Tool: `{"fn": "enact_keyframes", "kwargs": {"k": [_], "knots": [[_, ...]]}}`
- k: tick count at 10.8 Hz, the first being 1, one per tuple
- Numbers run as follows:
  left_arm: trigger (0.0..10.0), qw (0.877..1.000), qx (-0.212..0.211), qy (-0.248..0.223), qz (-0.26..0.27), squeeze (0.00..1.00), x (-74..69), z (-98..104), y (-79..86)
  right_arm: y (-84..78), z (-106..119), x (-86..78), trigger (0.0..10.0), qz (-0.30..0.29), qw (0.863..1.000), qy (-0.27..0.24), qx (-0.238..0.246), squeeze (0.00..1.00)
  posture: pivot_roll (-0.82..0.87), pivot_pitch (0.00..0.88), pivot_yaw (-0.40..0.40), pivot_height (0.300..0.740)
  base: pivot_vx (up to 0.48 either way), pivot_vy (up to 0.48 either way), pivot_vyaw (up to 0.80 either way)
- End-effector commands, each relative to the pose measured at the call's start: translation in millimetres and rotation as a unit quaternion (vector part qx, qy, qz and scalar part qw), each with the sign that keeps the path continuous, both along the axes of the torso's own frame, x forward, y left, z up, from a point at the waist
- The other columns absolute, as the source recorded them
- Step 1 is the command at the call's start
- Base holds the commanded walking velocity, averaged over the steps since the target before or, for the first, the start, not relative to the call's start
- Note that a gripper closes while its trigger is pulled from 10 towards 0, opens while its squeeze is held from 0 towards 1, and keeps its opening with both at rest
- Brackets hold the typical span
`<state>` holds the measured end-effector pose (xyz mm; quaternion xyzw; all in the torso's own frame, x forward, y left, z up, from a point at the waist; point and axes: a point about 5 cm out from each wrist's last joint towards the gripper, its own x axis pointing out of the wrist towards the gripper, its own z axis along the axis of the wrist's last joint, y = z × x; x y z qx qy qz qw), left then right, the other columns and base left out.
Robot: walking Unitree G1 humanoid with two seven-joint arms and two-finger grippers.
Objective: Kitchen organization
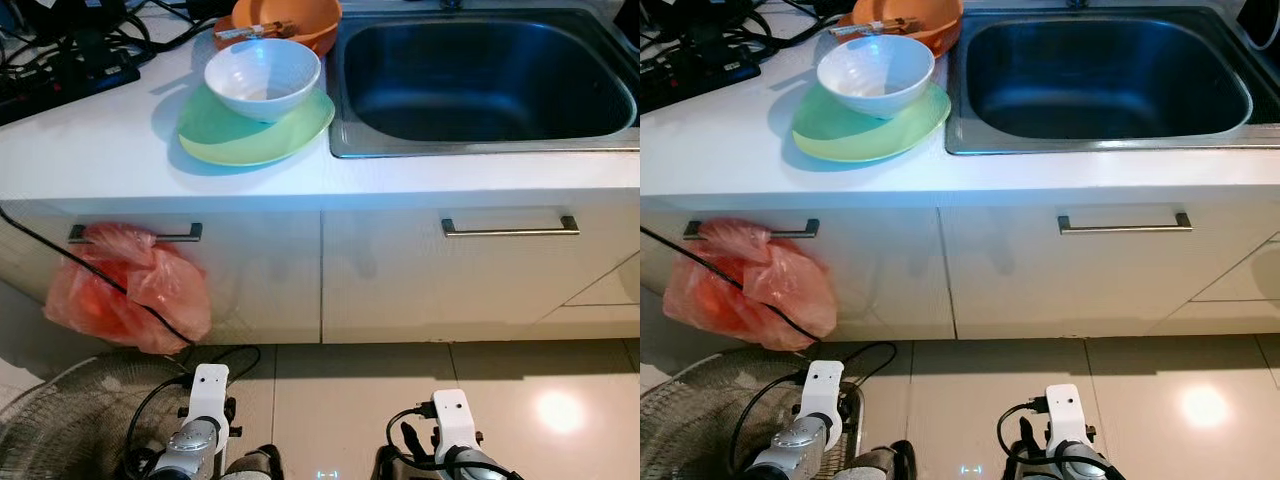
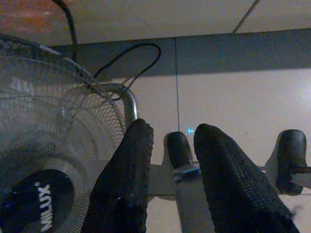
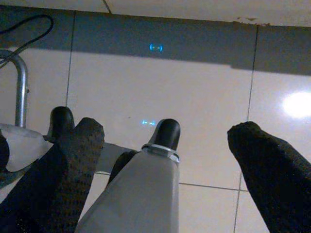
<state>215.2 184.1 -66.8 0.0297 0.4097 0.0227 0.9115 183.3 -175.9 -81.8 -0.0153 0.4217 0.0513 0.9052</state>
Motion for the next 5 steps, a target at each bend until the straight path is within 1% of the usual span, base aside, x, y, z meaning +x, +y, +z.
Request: {"fn": "enact_keyframes", "kwargs": {"k": [1, 5], "knots": [[10.0, 1.0, 0.003, 0.009, -0.002, 0.0, -5.8, -3.5, -0.6, -1.3, -4.7, -9.4, 10.0, -0.002, 1.0, 0.018, -0.001, 0.0, 0.03, 0.185, 0.056, 0.74, 0.0, -0.3, 0.0], [10.0, 1.0, 0.004, 0.01, -0.002, 0.0, -6.2, -3.7, 0.1, -0.9, -5.0, -10.2, 10.0, 0.001, 1.0, 0.019, -0.001, 0.0, 0.03, 0.184, 0.054, 0.74, 0.0, -0.331, 0.0]]}}
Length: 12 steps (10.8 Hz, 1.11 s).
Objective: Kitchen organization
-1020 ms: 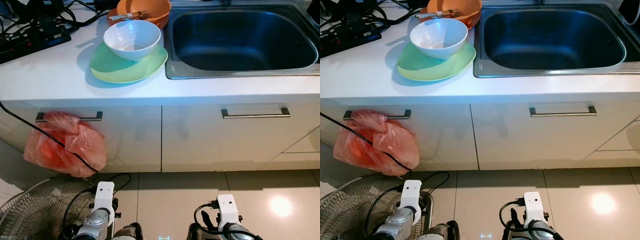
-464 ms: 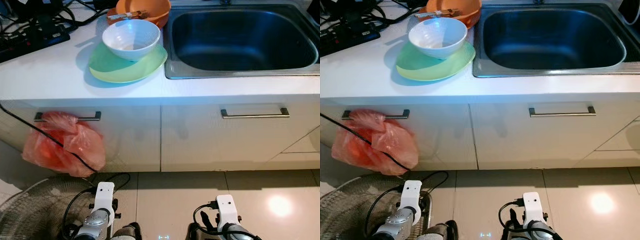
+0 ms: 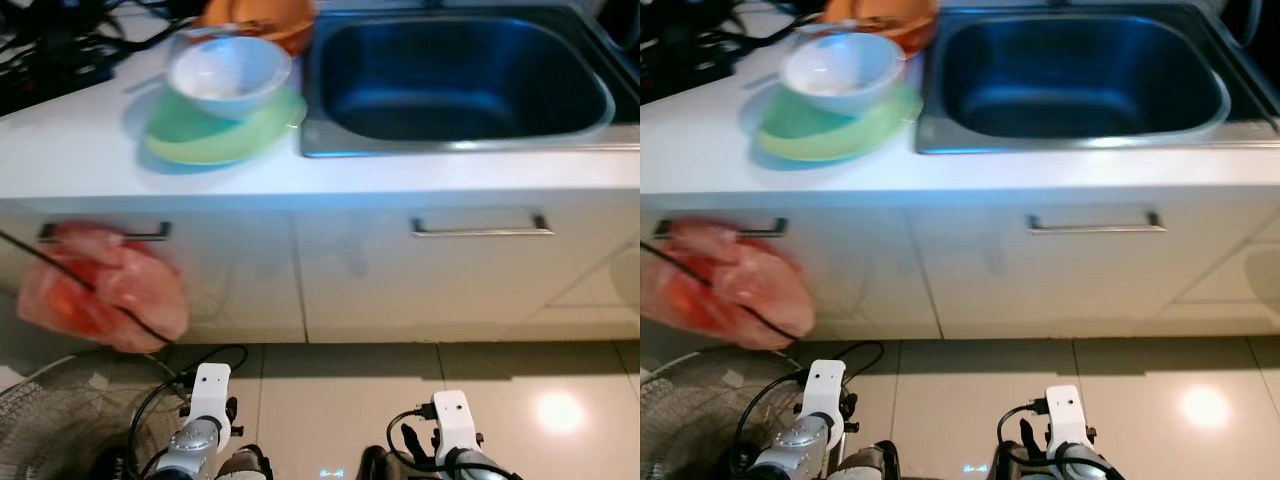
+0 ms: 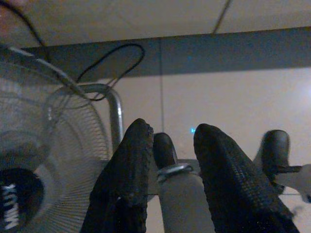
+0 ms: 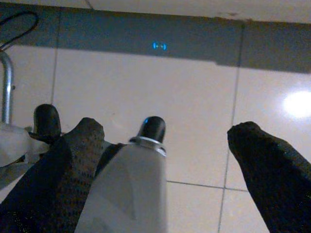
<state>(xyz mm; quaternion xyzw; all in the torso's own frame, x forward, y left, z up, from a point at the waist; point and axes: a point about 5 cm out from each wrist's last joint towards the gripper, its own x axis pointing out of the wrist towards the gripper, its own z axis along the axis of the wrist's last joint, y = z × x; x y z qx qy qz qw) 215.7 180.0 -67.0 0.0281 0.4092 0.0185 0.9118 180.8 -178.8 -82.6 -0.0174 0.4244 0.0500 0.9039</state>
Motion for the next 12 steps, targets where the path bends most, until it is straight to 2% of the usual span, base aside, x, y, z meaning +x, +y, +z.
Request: {"fn": "enact_keyframes", "kwargs": {"k": [1, 8, 12], "knots": [[10.0, 1.0, 0.007, 0.012, 0.001, 0.0, -7.6, -4.0, 4.4, 2.2, -4.3, -8.0, 10.0, 0.002, 1.0, 0.016, 0.002, 0.0, 0.03, 0.182, 0.054, 0.74, 0.0, -0.334, 0.0], [10.0, 1.0, 0.005, 0.006, 0.002, 0.0, -5.0, -2.7, 1.0, 2.5, -4.2, -7.7, 10.0, 0.003, 1.0, 0.016, 0.002, 0.0, 0.03, 0.187, 0.05, 0.74, 0.0, -0.334, 0.0], [10.0, 1.0, -0.001, -0.002, 0.015, 0.0, -4.5, -1.9, 2.2, 2.4, -4.2, -7.8, 10.0, 0.003, 1.0, 0.016, 0.003, 0.0, 0.03, 0.188, 0.05, 0.74, 0.0, 0.0, 0.0]]}}
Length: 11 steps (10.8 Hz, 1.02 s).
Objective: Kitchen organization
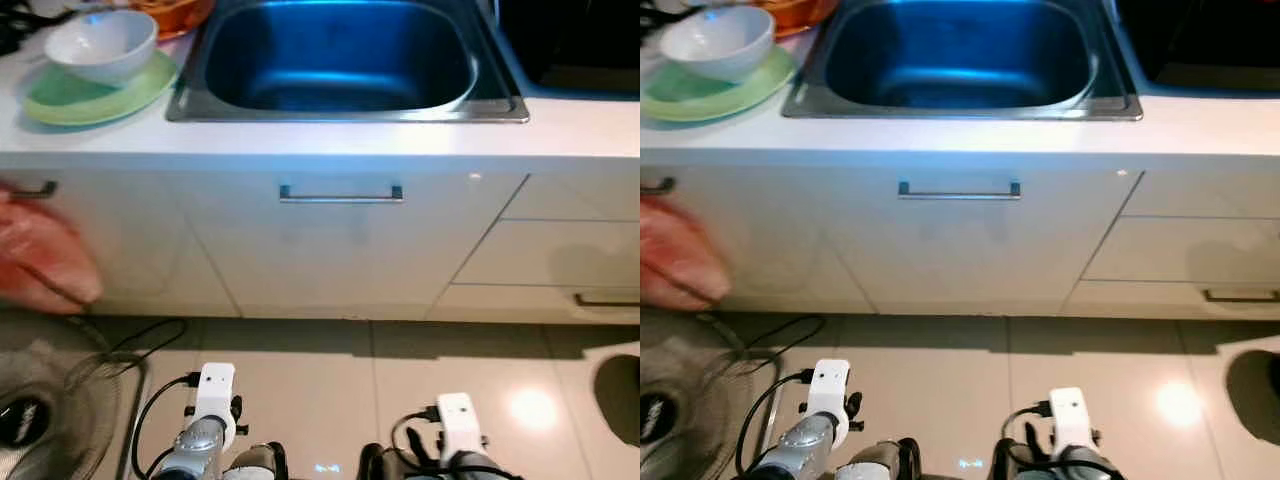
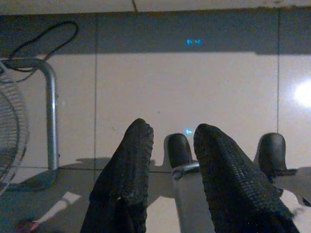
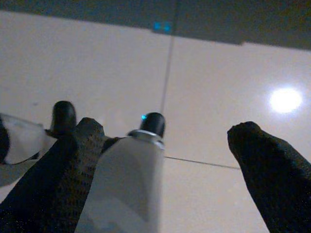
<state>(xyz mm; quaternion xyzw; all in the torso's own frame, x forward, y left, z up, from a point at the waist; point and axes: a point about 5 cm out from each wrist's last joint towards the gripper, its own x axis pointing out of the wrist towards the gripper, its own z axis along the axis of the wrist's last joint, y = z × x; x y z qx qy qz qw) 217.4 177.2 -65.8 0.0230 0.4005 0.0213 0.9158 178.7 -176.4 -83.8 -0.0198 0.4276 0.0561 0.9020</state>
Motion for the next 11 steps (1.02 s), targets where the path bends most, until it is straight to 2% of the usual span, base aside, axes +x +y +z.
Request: {"fn": "enact_keyframes", "kwargs": {"k": [1, 11], "knots": [[10.0, 1.0, 0.002, 0.007, 0.011, 0.0, -6.2, -3.0, 5.3, 0.0, -3.0, -5.8, 10.0, -0.004, 1.0, 0.012, 0.003, 0.0, 0.03, 0.189, 0.051, 0.74, 0.0, 0.0, 0.0], [10.0, 1.0, -0.002, 0.012, 0.017, 0.0, -13.0, -6.5, 7.3, 0.3, -3.5, -7.0, 10.0, -0.002, 1.0, 0.013, 0.003, 0.0, 0.03, 0.194, 0.051, 0.74, 0.0, 0.0, 0.0]]}}
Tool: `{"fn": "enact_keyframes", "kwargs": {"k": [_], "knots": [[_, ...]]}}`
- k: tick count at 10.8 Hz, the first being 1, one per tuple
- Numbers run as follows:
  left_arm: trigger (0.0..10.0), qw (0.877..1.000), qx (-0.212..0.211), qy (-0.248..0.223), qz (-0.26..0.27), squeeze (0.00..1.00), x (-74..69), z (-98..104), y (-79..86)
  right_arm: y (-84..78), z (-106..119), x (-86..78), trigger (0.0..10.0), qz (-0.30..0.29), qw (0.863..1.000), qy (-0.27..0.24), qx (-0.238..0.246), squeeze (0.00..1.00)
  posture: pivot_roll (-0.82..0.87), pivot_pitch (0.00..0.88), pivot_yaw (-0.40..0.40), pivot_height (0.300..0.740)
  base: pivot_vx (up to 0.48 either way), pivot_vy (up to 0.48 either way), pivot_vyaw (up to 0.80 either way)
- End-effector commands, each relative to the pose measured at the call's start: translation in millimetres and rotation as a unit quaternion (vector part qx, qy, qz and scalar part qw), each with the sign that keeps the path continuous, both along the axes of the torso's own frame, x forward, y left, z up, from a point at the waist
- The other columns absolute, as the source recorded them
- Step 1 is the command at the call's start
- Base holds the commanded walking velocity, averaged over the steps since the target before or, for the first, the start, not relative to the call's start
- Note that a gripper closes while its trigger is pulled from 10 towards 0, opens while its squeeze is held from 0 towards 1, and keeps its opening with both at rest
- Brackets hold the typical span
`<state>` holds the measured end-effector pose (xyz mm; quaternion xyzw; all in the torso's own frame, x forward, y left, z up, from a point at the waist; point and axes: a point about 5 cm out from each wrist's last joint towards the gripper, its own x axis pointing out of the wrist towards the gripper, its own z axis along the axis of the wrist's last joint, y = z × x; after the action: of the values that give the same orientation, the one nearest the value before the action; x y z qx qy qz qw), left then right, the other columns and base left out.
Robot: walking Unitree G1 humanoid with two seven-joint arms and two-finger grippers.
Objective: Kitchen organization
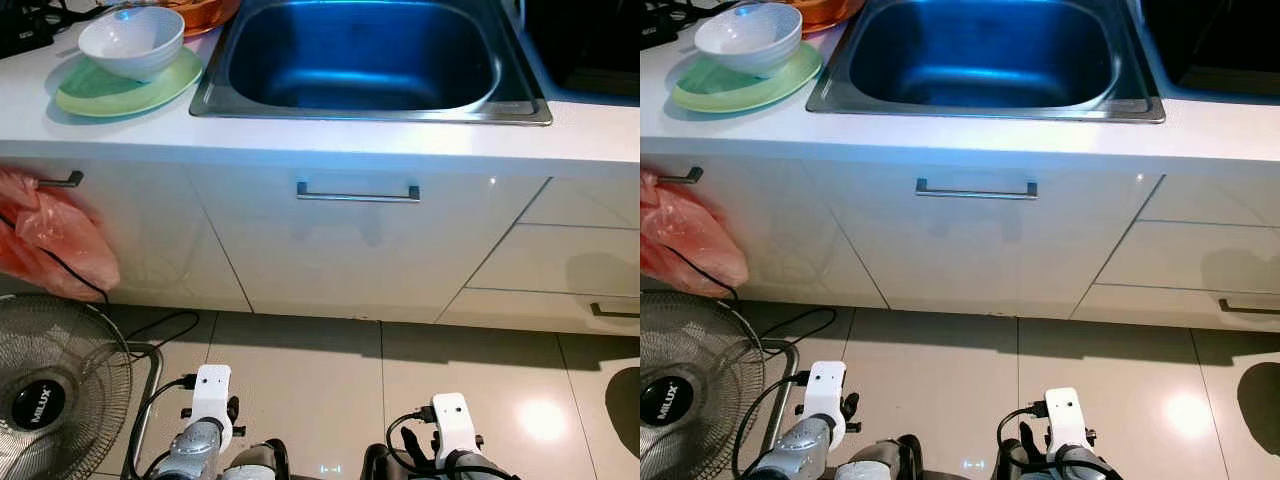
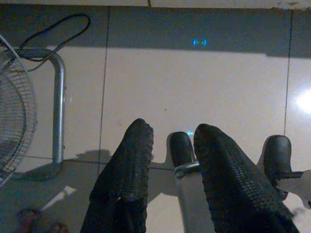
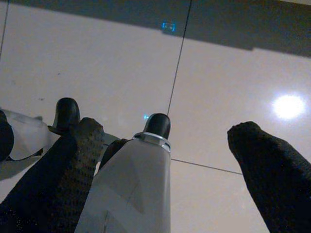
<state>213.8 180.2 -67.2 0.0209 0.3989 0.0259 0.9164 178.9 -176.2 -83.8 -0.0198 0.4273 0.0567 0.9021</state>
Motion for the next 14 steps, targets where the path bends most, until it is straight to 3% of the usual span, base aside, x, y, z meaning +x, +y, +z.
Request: {"fn": "enact_keyframes", "kwargs": {"k": [1, 4, 9, 14], "knots": [[10.0, 1.0, -0.002, 0.016, 0.012, 0.0, -10.3, -5.5, 4.6, -0.1, -3.6, -7.2, 10.0, -0.002, 1.0, 0.014, 0.003, 0.0, 0.03, 0.193, 0.051, 0.74, 0.0, 0.0, 0.0], [10.0, 1.0, -0.003, 0.018, 0.013, 0.0, -11.9, -6.4, 5.0, -0.5, -3.7, -7.6, 10.0, -0.001, 1.0, 0.014, 0.002, 0.0, 0.03, 0.191, 0.049, 0.74, 0.0, 0.0, 0.0], [10.0, 1.0, -0.006, 0.021, 0.014, 0.0, -14.0, -7.4, 6.6, 0.2, -4.4, -9.0, 10.0, 0.001, 1.0, 0.016, 0.001, 0.0, 0.02, 0.184, 0.05, 0.74, -0.292, 0.0, 0.0], [10.0, 1.0, -0.008, 0.016, 0.022, 0.0, -13.8, -6.9, 7.5, -0.1, -4.7, -9.8, 10.0, 0.0, 1.0, 0.016, 0.001, 0.0, 0.03, 0.195, 0.048, 0.74, 0.0, 0.0, 0.0]]}}
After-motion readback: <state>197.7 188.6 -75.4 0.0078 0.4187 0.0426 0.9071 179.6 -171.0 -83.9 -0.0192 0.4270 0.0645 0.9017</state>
